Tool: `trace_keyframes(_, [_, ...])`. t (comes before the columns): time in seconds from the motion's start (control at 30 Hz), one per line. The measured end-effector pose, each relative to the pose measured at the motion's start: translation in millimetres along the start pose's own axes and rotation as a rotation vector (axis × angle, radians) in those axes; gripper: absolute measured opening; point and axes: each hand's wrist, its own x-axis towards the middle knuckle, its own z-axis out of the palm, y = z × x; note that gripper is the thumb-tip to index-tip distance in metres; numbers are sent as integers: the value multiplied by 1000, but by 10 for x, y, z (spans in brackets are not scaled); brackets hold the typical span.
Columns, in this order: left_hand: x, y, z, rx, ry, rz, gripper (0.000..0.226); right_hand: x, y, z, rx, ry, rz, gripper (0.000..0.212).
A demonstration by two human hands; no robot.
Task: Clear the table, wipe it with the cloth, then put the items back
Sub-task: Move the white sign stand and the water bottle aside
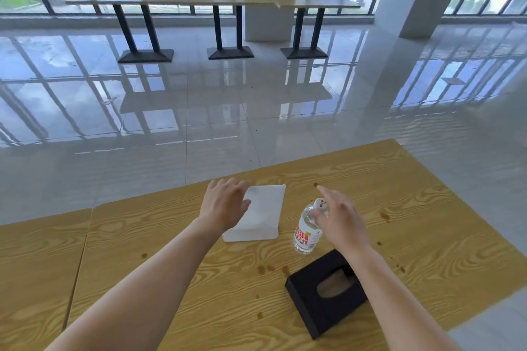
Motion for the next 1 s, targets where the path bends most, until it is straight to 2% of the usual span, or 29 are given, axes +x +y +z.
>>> trace_keyframes(0.2, [64,-42,3,-18,25,-25,3,78,-4,60,-50,-44,-5,51])
trace_keyframes(0.37, [44,-97,-10,-11,51,-53,13,153,-17,45,-118,-40,-28,39])
trace_keyframes(0.6, [-111,-385,-233,-4,145,-98,18,120,-202,113,-155,-48,-87,38])
trace_keyframes(1.0, [-839,-1198,-524,45,246,-281,13,136,-1098,372,-105,-101,-254,31])
